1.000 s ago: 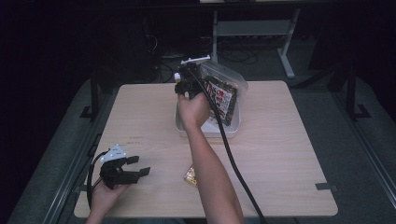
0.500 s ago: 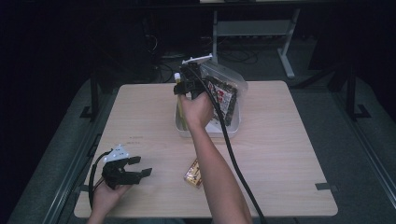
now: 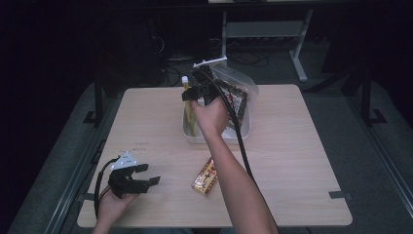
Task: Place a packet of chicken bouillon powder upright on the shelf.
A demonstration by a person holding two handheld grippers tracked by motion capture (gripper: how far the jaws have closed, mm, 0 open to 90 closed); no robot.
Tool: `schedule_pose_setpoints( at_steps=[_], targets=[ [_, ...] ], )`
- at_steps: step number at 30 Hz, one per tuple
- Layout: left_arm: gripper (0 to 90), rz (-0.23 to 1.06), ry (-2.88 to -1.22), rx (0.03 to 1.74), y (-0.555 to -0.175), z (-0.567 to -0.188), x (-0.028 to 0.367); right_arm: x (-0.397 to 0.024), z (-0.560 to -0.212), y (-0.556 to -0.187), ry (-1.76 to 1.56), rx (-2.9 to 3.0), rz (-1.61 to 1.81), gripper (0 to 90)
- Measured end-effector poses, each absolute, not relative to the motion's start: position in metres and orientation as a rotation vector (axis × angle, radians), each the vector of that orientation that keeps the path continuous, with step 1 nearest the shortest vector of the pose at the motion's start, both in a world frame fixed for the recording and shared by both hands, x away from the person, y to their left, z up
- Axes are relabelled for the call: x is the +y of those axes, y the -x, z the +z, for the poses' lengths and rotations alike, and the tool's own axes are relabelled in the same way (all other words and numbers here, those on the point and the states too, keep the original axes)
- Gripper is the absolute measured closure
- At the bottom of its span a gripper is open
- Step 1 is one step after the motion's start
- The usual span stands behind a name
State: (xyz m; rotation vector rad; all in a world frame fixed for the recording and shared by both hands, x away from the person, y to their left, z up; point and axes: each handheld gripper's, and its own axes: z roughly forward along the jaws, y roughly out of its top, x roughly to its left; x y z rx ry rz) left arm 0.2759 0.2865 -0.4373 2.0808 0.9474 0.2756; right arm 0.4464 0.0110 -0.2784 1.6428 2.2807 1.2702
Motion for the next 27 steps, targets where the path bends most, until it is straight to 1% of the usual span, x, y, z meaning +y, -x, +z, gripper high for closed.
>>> schedule_pose_setpoints(
  at_steps=[15,27],
  targets=[
    [27.3,0.268,-2.086,0.936,-0.275,-0.438,0.28,0.006,-0.27,-0.43,-1.551,2.372,1.283,59.2],
    [27.3,0.24,-2.072,0.914,-0.272,-0.436,0.272,-0.009,-0.275,-0.416,-1.514,2.396,1.29,58.2]
  ],
)
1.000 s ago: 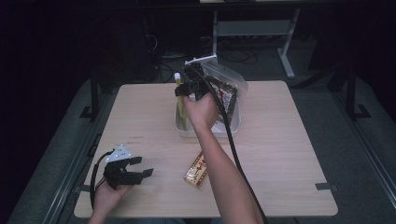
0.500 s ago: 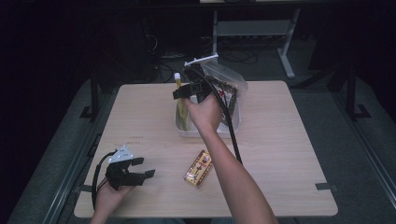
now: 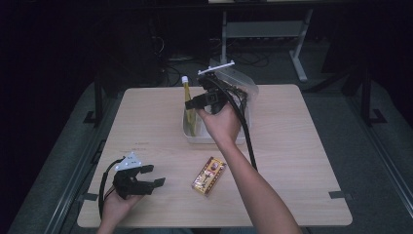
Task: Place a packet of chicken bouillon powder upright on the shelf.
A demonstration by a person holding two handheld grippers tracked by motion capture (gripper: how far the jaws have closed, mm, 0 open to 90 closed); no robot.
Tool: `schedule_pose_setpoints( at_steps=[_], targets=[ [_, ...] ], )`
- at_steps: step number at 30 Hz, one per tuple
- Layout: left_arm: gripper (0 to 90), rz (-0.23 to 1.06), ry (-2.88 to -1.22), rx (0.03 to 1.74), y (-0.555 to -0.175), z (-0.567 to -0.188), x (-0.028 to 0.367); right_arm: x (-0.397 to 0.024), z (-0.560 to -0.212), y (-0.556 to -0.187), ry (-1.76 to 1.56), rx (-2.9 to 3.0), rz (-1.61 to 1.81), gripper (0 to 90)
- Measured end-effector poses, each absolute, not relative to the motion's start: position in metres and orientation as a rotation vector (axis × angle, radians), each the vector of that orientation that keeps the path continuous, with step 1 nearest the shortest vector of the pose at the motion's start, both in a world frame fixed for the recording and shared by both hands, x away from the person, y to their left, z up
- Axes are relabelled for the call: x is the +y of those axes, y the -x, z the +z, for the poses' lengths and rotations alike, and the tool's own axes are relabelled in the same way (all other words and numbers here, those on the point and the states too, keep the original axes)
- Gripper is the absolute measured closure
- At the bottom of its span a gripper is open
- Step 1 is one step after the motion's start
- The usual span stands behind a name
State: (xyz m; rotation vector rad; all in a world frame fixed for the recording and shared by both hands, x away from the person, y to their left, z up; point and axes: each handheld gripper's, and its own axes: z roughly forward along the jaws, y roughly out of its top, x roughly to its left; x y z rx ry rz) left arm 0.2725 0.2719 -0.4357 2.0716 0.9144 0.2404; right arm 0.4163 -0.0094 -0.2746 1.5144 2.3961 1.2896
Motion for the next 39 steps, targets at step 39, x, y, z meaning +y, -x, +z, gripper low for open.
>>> schedule_pose_setpoints(
  at_steps=[39],
  targets=[
    [25.4,0.158,-2.132,0.783,-0.262,-0.435,0.207,-0.056,-0.321,-0.387,-1.482,2.467,1.281,49.3]
  ],
)
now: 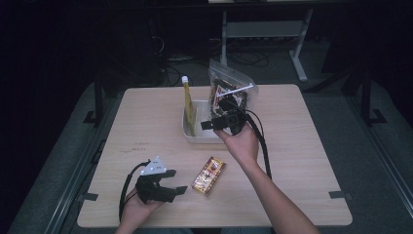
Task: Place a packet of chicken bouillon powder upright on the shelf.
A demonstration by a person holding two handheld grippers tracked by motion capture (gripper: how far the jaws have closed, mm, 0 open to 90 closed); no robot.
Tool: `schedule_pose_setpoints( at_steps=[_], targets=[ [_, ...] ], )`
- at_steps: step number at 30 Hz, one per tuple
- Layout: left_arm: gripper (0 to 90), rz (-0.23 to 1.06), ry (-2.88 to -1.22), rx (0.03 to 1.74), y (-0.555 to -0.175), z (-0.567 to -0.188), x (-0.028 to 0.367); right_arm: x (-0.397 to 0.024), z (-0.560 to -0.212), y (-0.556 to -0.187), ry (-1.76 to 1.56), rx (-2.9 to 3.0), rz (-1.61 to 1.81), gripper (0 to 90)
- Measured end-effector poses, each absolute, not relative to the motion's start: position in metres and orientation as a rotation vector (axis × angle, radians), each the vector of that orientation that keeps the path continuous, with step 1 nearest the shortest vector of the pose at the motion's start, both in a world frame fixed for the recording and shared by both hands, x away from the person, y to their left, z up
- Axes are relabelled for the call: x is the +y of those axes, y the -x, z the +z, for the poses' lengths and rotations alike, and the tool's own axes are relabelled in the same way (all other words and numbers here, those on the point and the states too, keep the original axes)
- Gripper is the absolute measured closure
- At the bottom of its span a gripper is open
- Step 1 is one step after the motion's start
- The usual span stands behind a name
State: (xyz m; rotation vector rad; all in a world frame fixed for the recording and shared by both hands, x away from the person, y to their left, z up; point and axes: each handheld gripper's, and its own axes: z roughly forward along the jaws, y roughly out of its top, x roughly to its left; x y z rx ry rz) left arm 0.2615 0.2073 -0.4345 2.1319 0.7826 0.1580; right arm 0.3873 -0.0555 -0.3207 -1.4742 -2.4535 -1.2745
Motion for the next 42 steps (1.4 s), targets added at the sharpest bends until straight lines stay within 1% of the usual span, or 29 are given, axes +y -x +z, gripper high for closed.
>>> schedule_pose_setpoints(
  at_steps=[11,19,30,42],
  targets=[
    [21.8,0.174,-2.189,0.771,-0.259,-0.437,0.182,-0.062,-0.327,-0.378,1.446,-2.477,-1.273,45.6],
    [18.9,0.185,-2.215,0.782,-0.26,-0.443,0.165,-0.07,-0.333,-0.373,1.437,-2.476,-1.276,44.9],
    [18.5,0.194,-2.248,0.81,-0.263,-0.45,0.144,-0.084,-0.341,-0.37,1.444,-2.462,-1.285,45.5],
    [18.2,0.212,-2.28,0.83,-0.265,-0.457,0.13,-0.098,-0.353,-0.367,1.456,-2.442,-1.272,44.9]
  ],
)
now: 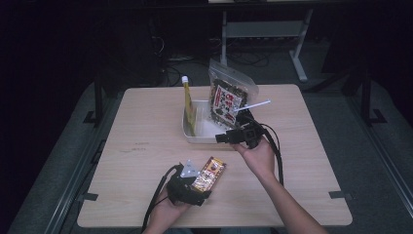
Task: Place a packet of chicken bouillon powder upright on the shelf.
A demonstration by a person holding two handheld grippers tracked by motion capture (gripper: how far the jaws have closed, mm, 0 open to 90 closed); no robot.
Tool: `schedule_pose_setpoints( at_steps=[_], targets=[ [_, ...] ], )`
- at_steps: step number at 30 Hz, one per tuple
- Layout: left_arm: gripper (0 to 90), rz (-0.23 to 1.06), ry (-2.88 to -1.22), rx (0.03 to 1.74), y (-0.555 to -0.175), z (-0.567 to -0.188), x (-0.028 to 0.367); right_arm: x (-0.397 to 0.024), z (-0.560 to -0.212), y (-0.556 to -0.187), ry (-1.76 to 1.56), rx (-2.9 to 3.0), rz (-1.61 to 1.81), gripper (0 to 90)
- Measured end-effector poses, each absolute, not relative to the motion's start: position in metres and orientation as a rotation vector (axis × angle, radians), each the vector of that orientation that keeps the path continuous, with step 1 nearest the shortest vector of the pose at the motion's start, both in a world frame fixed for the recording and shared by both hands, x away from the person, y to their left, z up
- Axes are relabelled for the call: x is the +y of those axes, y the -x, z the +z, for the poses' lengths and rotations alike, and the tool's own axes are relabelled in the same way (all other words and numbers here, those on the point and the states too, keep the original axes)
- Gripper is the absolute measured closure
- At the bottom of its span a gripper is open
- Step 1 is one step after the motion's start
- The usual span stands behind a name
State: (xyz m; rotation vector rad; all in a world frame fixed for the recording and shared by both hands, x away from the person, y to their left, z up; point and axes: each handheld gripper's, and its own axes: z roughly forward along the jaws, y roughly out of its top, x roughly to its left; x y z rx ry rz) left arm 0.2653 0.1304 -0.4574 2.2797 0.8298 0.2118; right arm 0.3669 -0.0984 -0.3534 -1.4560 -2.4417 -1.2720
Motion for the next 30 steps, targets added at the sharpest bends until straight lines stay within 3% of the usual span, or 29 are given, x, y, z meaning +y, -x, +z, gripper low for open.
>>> schedule_pose_setpoints(
  at_steps=[9,14,30],
  targets=[
    [23.0,0.21,-2.308,0.847,-0.267,-0.46,0.127,-0.102,-0.361,-0.367,1.454,-2.443,-1.244,44.4],
    [30.8,0.203,-2.302,0.866,-0.269,-0.458,0.133,-0.101,-0.364,-0.367,1.444,-2.446,-1.23,44.1],
    [32.7,0.224,-2.306,0.86,-0.27,-0.454,0.142,-0.1,-0.375,-0.37,1.415,-2.415,-1.164,40.7]
  ],
)
